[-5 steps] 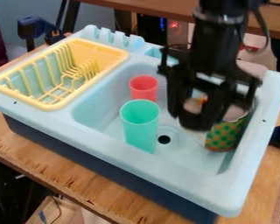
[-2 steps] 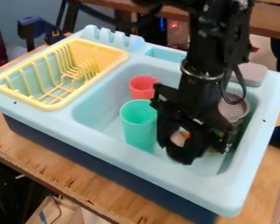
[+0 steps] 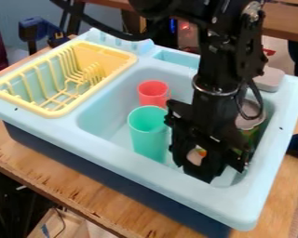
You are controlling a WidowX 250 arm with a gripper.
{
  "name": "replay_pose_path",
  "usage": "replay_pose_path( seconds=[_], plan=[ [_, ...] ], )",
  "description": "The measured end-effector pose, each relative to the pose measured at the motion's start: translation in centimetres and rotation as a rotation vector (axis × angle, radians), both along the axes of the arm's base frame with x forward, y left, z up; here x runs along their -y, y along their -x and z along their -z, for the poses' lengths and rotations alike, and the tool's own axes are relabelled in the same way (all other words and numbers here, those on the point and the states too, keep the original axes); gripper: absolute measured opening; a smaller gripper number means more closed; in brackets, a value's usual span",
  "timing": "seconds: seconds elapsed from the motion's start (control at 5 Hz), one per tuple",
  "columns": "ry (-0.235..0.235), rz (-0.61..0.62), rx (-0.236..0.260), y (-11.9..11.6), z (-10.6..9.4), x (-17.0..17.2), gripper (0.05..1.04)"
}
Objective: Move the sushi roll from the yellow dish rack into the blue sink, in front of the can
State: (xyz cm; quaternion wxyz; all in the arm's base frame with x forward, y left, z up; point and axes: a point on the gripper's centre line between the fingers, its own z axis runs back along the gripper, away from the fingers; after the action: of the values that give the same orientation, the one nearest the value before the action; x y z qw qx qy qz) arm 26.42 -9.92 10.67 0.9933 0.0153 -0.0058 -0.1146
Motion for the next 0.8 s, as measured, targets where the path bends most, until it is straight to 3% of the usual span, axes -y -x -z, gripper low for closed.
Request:
replay_pose_path(
  seconds=[0.2, 0.4, 0.6, 0.8],
  plan=[
    [0.002, 0.007, -0.014, -0.4, -0.2, 0.2, 0.949],
    [-0.015, -0.014, -0.008, -0.9, -1.3, 0.1, 1.008],
    [-0.06, -0.076, -0.027, -0.5, -2.7, -0.5, 1.003],
    [-0.039, -0.11, 0.032, 0.0, -6.5, -0.8, 1.003]
  ],
)
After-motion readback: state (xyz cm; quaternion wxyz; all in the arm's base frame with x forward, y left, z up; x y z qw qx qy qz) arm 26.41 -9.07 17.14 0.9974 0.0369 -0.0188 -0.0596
